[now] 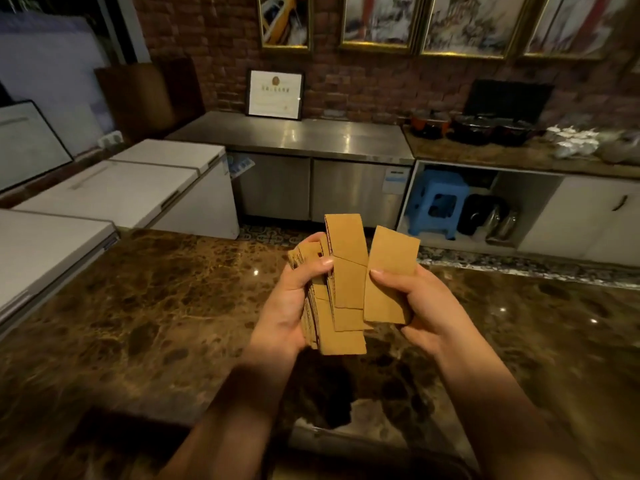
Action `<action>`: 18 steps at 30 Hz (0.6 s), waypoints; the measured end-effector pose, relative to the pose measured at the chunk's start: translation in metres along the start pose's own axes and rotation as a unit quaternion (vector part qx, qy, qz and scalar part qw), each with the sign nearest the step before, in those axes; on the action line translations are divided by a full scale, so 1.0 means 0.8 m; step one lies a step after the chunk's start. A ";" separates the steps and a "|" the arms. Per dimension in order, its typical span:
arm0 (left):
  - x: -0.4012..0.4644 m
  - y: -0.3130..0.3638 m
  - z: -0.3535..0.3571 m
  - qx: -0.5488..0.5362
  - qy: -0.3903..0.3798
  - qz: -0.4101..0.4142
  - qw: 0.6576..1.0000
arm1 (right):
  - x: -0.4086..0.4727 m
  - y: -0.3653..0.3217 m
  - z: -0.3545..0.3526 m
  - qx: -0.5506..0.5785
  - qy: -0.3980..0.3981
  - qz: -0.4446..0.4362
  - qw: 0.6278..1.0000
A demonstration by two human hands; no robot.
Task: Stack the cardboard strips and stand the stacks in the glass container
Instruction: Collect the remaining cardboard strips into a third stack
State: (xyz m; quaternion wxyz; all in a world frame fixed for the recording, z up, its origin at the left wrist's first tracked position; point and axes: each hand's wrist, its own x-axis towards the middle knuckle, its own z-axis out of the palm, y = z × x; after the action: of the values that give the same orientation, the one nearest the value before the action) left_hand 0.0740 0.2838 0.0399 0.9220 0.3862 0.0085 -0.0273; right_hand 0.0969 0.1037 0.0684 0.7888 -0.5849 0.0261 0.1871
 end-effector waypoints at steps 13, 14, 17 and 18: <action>-0.022 0.011 -0.006 -0.019 0.064 0.051 0.996 | -0.015 -0.007 -0.011 0.028 0.012 -0.026 0.999; -0.024 0.015 -0.007 -0.018 0.064 0.054 0.996 | -0.014 -0.009 -0.015 0.035 -0.003 -0.005 0.999; -0.025 0.021 -0.008 -0.001 0.062 0.063 0.996 | -0.013 -0.010 -0.020 0.040 -0.048 0.027 0.998; -0.024 0.021 -0.008 0.002 0.059 0.059 0.996 | -0.013 -0.010 -0.019 0.028 -0.066 0.030 0.997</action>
State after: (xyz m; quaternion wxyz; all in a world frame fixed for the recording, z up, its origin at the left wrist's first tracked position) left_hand 0.0555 0.3008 0.0482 0.9190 0.3891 0.0398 0.0503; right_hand 0.0925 0.0848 0.0732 0.7992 -0.5476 -0.0031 0.2480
